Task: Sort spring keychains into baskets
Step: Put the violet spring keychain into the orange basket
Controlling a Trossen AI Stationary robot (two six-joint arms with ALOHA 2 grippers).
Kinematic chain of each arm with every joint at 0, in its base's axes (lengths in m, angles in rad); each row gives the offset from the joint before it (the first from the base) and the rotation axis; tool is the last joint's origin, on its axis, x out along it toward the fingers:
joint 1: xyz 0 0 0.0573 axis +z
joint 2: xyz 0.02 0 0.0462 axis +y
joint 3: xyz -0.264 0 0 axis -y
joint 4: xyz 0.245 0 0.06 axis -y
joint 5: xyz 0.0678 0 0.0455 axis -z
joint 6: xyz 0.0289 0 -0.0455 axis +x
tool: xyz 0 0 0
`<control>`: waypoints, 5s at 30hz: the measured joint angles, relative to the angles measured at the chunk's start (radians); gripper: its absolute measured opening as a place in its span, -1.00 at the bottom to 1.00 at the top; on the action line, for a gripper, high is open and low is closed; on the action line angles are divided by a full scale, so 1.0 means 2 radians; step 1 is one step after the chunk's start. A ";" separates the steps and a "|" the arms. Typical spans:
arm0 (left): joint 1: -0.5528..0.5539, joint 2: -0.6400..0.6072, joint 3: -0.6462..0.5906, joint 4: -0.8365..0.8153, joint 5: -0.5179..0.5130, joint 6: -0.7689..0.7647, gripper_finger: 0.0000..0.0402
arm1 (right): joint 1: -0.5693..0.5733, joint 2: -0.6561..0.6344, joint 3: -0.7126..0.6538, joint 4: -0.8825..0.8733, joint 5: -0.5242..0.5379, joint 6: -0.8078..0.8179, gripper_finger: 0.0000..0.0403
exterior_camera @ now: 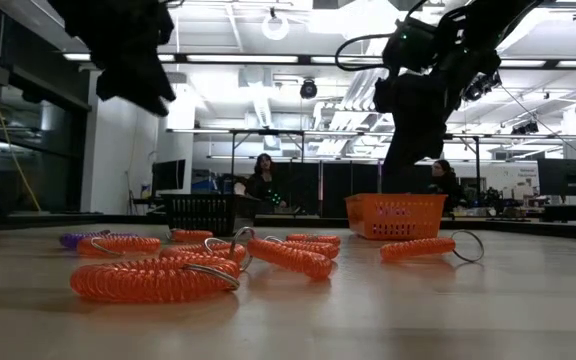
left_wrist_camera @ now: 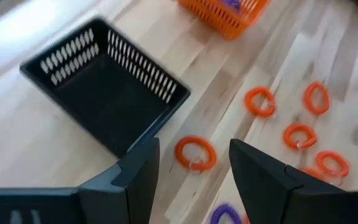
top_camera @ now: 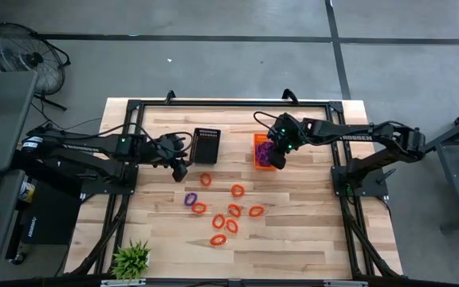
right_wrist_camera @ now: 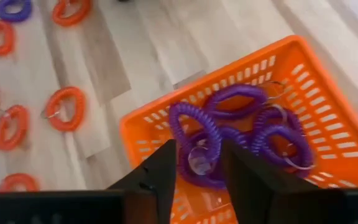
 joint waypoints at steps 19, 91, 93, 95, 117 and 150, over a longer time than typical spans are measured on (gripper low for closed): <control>0.000 0.070 -0.019 -0.059 0.086 -0.098 -0.04 | 0.000 0.000 0.000 -0.005 -0.011 0.012 -0.14; -0.072 0.325 0.022 -0.032 0.199 -0.356 -0.61 | 0.000 -0.001 0.001 -0.041 -0.049 -0.036 -0.18; -0.072 0.325 0.021 -0.031 0.199 -0.356 -0.64 | 0.000 -0.001 0.001 -0.041 -0.049 -0.036 -0.19; -0.072 0.325 0.021 -0.031 0.200 -0.353 -0.67 | 0.000 -0.001 0.001 -0.041 -0.049 -0.036 -0.19; -0.073 0.312 0.036 -0.055 0.170 -0.323 -0.80 | 0.000 -0.001 0.001 -0.041 -0.049 -0.037 -0.20; -0.023 0.310 0.251 -0.080 -0.039 -0.019 -0.81 | 0.001 -0.001 0.002 0.049 -0.182 -0.068 -0.22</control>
